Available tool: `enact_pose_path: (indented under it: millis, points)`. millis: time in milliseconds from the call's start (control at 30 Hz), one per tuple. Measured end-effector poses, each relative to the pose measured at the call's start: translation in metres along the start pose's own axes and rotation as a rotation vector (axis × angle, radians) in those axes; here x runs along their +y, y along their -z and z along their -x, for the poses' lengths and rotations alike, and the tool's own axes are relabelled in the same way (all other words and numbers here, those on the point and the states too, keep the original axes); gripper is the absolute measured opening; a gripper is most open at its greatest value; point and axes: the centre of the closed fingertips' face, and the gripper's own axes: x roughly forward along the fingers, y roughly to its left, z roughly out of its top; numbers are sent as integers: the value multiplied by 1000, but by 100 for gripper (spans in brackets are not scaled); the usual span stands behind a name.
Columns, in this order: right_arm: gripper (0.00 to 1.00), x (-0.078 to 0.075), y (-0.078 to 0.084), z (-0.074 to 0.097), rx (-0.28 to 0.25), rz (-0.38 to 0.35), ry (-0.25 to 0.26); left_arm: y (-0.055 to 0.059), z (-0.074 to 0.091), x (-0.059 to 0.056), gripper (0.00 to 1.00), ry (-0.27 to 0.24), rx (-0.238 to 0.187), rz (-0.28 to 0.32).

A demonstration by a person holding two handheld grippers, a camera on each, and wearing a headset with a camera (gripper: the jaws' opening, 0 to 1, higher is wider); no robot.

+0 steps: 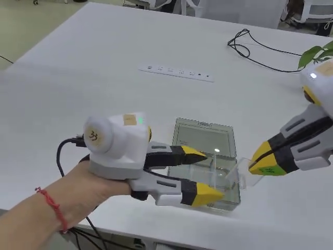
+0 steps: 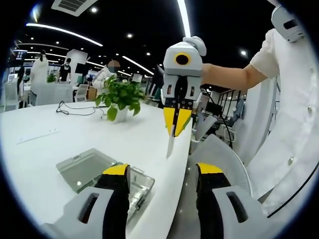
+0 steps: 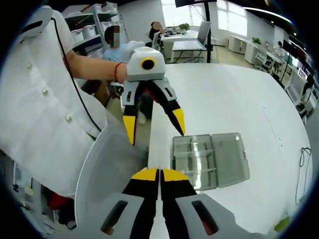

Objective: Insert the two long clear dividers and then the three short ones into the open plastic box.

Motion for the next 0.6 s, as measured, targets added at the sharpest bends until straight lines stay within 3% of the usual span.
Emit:
enact_pose_path:
  millis: [600]
  points:
    - [3,-39,27,-11,83,25,98,24,18,31,81,-106,68,5]
